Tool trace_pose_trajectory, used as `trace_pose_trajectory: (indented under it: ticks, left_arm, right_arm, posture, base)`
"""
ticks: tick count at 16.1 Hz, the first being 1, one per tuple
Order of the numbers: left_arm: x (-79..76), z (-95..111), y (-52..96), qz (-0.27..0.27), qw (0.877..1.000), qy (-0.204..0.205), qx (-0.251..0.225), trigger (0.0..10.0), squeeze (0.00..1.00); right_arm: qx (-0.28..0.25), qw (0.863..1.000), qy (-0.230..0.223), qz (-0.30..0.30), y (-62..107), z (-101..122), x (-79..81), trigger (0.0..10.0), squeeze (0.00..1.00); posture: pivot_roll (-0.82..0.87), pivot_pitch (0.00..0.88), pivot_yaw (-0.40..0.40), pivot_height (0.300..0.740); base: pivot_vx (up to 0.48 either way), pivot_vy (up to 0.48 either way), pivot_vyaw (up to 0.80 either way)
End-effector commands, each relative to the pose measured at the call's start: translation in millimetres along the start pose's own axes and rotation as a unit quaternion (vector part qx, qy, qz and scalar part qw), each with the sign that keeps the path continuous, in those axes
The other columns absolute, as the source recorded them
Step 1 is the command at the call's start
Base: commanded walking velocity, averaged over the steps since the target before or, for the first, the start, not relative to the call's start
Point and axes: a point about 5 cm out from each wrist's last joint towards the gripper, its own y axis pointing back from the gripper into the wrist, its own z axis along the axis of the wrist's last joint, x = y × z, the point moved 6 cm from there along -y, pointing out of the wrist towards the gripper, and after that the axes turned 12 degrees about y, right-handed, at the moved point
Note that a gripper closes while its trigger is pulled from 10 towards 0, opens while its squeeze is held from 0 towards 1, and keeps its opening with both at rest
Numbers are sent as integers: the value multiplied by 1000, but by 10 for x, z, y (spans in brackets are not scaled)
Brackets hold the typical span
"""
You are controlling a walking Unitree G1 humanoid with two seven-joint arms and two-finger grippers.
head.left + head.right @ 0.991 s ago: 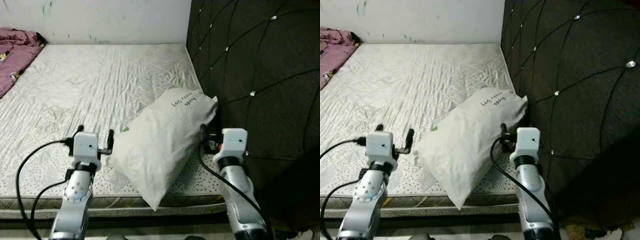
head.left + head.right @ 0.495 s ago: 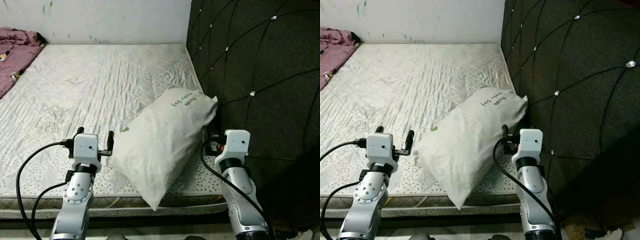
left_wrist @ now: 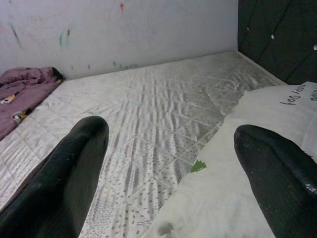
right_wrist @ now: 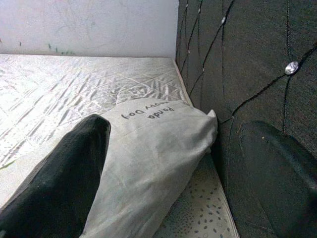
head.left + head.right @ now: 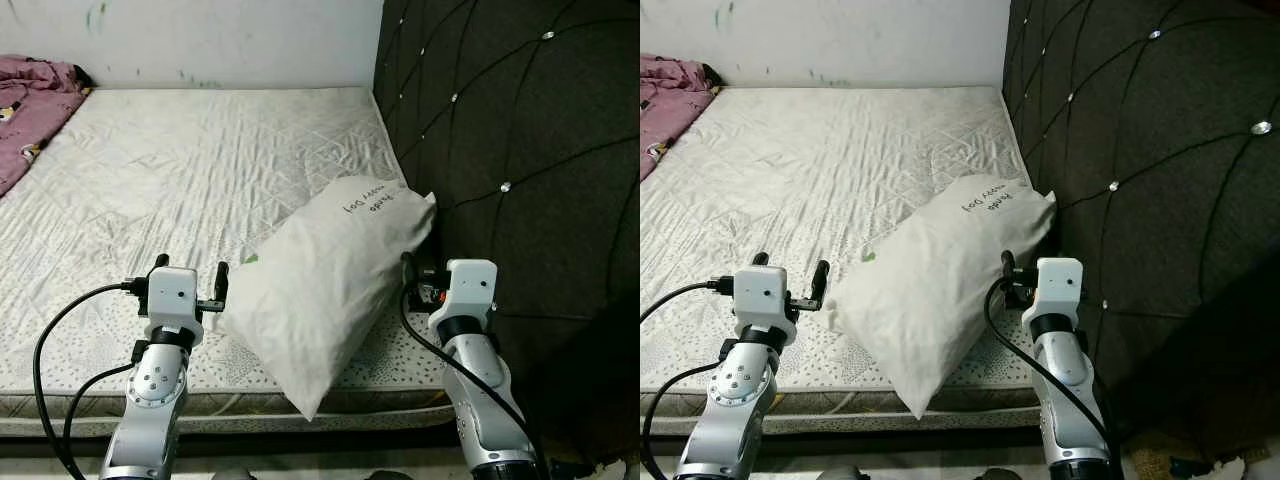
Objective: Clean up the room
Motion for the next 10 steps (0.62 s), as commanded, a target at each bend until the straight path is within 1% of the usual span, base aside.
trace_pose_trajectory:
  ticks: [1,6,10]
  left_arm:
    - [8,-22,-14,1,1000,0,7,10000,0]
    - [11,-20,-17,2,1000,-1,7,10000,0]
    - [15,-19,-18,4,1000,-2,6,10000,0]
  right_arm:
    - [1,1000,0,12,-20,8,41,10000,0]
    - [2,1000,-1,20,-27,9,70,10000,0]
    - [3,1000,-4,25,-30,0,86,10000,0]
  posture:
    - [26,0,24,685]
    - [25,0,24,615]
    - [27,0,24,615]
  base:
    - [0,0,0]
    - [0,0,0]
    - [0,0,0]
